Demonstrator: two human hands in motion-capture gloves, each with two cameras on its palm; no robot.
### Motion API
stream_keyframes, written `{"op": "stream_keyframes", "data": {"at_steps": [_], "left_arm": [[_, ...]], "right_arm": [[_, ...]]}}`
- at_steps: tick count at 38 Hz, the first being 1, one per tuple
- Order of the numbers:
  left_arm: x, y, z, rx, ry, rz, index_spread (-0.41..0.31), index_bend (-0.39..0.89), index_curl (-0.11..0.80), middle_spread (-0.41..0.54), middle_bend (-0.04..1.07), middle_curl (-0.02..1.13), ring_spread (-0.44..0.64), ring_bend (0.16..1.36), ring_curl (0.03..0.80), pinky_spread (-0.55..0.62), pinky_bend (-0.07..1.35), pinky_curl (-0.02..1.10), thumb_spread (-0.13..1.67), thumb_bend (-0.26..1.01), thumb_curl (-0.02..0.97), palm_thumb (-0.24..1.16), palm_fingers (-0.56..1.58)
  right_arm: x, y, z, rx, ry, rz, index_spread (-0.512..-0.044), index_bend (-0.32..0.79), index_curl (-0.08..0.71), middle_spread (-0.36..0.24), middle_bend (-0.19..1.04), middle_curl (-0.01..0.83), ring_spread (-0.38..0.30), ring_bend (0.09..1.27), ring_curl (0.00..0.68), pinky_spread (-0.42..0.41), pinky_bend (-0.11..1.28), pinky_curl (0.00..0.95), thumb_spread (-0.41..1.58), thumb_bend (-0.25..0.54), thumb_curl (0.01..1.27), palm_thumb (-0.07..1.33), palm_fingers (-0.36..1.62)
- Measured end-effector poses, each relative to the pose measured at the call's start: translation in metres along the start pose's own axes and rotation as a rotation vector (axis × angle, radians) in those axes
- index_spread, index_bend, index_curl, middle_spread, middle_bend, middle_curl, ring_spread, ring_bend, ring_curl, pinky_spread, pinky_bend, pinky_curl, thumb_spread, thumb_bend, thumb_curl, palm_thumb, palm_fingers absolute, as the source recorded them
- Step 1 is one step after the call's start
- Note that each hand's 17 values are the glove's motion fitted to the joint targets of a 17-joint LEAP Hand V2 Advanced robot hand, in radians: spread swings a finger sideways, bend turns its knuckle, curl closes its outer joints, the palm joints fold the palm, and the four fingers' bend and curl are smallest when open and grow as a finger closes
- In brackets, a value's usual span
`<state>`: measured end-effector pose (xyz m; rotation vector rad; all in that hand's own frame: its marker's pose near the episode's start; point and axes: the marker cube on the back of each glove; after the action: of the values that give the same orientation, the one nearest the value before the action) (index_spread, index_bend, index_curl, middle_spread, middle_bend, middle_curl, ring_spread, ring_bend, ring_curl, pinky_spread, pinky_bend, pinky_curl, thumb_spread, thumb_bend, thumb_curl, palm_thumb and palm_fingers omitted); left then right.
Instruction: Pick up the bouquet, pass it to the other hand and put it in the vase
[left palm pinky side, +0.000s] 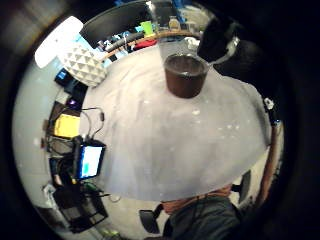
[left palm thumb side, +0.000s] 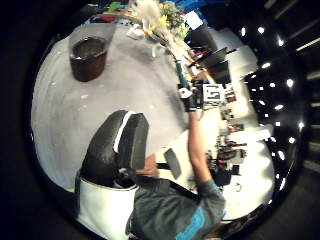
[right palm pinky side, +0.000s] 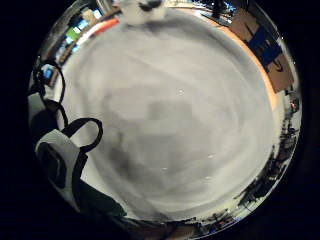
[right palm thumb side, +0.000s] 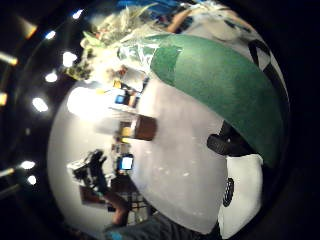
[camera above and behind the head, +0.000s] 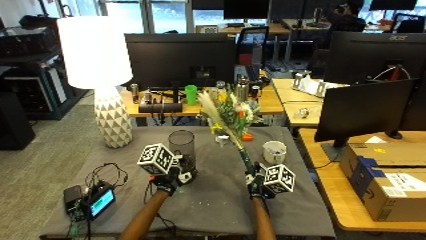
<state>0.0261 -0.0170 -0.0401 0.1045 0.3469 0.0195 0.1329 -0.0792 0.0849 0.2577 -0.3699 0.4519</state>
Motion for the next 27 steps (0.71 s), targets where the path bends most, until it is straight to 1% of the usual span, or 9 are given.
{"op": "stream_keyframes", "data": {"at_steps": [2, 3, 6, 10, 14, 16, 18, 21, 27], "left_arm": [[0.016, -0.014, -0.012, 0.033, 0.103, 0.017, -0.049, 0.19, 0.252, 0.049, 0.2, 0.38, 0.19, 0.58, 0.297, 0.3, 0.43, 0.37, 1.1, 0.0, 0.272, 0.25, 0.45], [0.025, -0.021, -0.017, 0.05, 0.156, 0.026, -0.046, 0.16, 0.249, 0.05, 0.19, 0.38, 0.19, 0.57, 0.294, 0.3, 0.43, 0.37, 1.1, -0.01, 0.272, 0.25, 0.43], [0.051, -0.042, -0.032, 0.099, 0.296, 0.046, -0.076, 0.22, 0.281, 0.014, 0.2, 0.38, 0.16, 0.55, 0.287, 0.26, 0.39, 0.36, 1.09, 0.0, 0.285, 0.3, 0.55], [0.078, -0.064, -0.046, 0.148, 0.435, 0.07, -0.086, 0.18, 0.297, -0.031, 0.21, 0.39, 0.12, 0.54, 0.293, 0.22, 0.36, 0.36, 1.07, 0.0, 0.297, 0.35, 0.63], [0.092, -0.083, -0.054, 0.162, 0.553, 0.093, -0.089, 0.15, 0.301, -0.073, 0.22, 0.4, 0.07, 0.55, 0.3, 0.16, 0.34, 0.36, 1.05, 0.0, 0.31, 0.4, 0.69], [0.098, -0.092, -0.058, 0.167, 0.617, 0.113, -0.09, 0.14, 0.301, -0.088, 0.22, 0.41, 0.05, 0.54, 0.304, 0.13, 0.33, 0.37, 1.04, -0.01, 0.314, 0.42, 0.71], [0.106, -0.1, -0.065, 0.169, 0.689, 0.128, -0.087, 0.12, 0.296, -0.104, 0.21, 0.41, 0.03, 0.55, 0.311, 0.09, 0.35, 0.38, 1.03, -0.01, 0.322, 0.45, 0.73], [0.116, -0.107, -0.074, 0.157, 0.795, 0.136, -0.081, 0.1, 0.287, -0.116, 0.2, 0.41, -0.01, 0.56, 0.319, 0.05, 0.36, 0.38, 1.01, -0.01, 0.331, 0.48, 0.75], [0.126, -0.108, -0.08, 0.061, 0.961, 0.176, -0.094, 0.09, 0.27, -0.137, 0.17, 0.4, -0.08, 0.57, 0.328, -0.04, 0.42, 0.4, 0.98, -0.01, 0.348, 0.54, 0.83]], "right_arm": [[-0.026, 0.004, -0.012, 0.019, -0.152, -0.051, -0.251, 0.16, 0.349, -0.179, 0.66, 0.559, -0.197, 0.96, 0.541, -0.275, 0.71, 0.472, 0.64, -0.026, 0.6, 1.03, 1.37], [-0.039, 0.006, -0.017, 0.025, -0.23, -0.083, -0.253, 0.16, 0.353, -0.18, 0.67, 0.563, -0.198, 0.96, 0.542, -0.279, 0.71, 0.475, 0.63, -0.023, 0.61, 1.03, 1.37], [-0.082, 0.013, -0.028, 0.028, -0.439, -0.187, -0.252, 0.16, 0.36, -0.182, 0.68, 0.572, -0.198, 0.99, 0.549, -0.282, 0.73, 0.482, 0.64, -0.026, 0.62, 1.02, 1.37], [-0.124, 0.018, -0.029, 0.025, -0.625, -0.311, -0.251, 0.16, 0.372, -0.183, 0.71, 0.584, -0.198, 1.01, 0.554, -0.286, 0.75, 0.488, 0.66, -0.025, 0.63, 1.01, 1.36], [-0.172, 0.031, -0.042, 0.061, -0.906, -0.622, -0.25, 0.16, 0.385, -0.183, 0.73, 0.595, -0.194, 1.02, 0.556, -0.288, 0.76, 0.491, 0.68, -0.026, 0.63, 1.0, 1.35], [-0.191, 0.036, -0.046, 0.067, -0.974, -0.723, -0.249, 0.17, 0.393, -0.185, 0.73, 0.599, -0.193, 1.03, 0.558, -0.287, 0.76, 0.493, 0.69, -0.024, 0.64, 1.0, 1.35], [-0.203, 0.039, -0.043, 0.031, -0.956, -0.683, -0.247, 0.18, 0.402, -0.185, 0.73, 0.602, -0.194, 1.03, 0.557, -0.289, 0.77, 0.494, 0.7, -0.026, 0.64, 0.99, 1.35], [-0.215, 0.042, -0.033, -0.063, -0.911, -0.529, -0.248, 0.18, 0.415, -0.182, 0.75, 0.609, -0.194, 1.03, 0.557, -0.291, 0.77, 0.495, 0.72, -0.024, 0.64, 0.99, 1.35], [-0.242, 0.045, -0.02, -0.134, -0.961, -0.555, -0.243, 0.18, 0.439, -0.181, 0.77, 0.621, -0.193, 1.03, 0.555, -0.286, 0.77, 0.497, 0.75, -0.022, 0.65, 0.98, 1.35]]}}
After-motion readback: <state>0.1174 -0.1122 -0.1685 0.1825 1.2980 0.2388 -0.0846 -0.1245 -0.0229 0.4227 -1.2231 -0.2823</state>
